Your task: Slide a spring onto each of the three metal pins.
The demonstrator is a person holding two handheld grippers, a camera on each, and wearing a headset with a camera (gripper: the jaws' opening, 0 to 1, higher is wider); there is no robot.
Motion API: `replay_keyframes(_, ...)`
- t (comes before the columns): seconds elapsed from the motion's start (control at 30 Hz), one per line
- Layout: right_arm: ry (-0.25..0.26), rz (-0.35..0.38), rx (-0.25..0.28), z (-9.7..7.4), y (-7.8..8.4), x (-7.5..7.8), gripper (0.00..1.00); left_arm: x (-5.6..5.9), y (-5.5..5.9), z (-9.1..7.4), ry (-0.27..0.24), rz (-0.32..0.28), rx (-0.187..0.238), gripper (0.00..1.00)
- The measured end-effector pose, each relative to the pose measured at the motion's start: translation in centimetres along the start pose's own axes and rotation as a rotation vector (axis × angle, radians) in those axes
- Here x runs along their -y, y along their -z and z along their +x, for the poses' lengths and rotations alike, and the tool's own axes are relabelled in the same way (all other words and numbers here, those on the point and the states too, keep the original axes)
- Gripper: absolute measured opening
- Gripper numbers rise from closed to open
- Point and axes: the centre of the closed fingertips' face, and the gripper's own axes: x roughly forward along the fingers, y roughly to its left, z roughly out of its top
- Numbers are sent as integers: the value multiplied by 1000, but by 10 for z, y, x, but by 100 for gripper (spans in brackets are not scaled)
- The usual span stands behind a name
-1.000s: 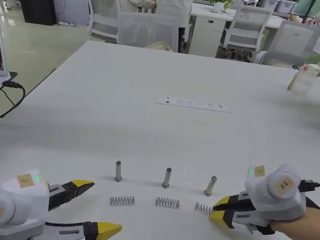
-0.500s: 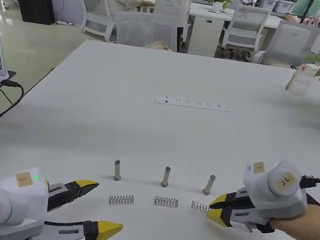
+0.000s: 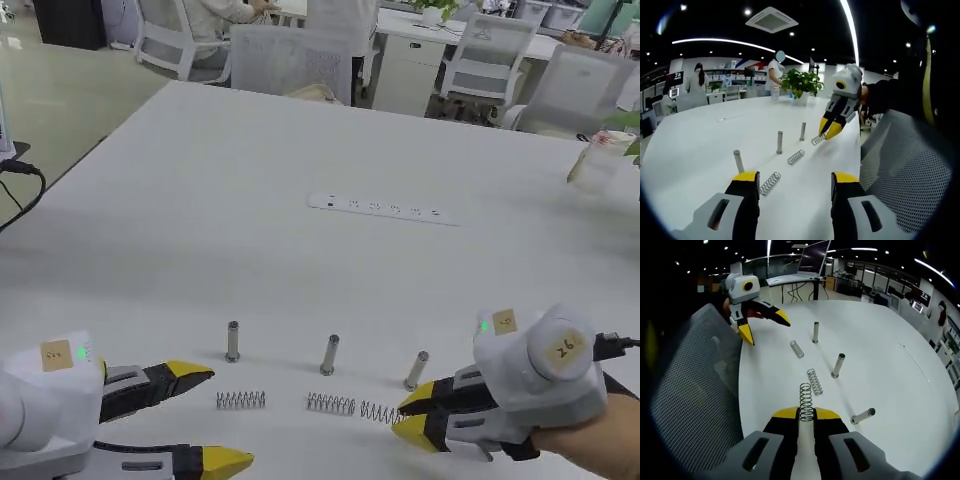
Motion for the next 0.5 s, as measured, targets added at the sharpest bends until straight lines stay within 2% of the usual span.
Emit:
replay_keyframes(0.17, -23, -26, 2, 0, -11, -8, 8, 5, -8, 4, 36, 27, -1, 49)
replay_keyframes(0.5, -61, -65, 12, 5, -31, -18, 8, 11, -12, 8, 85, 61, -8, 45)
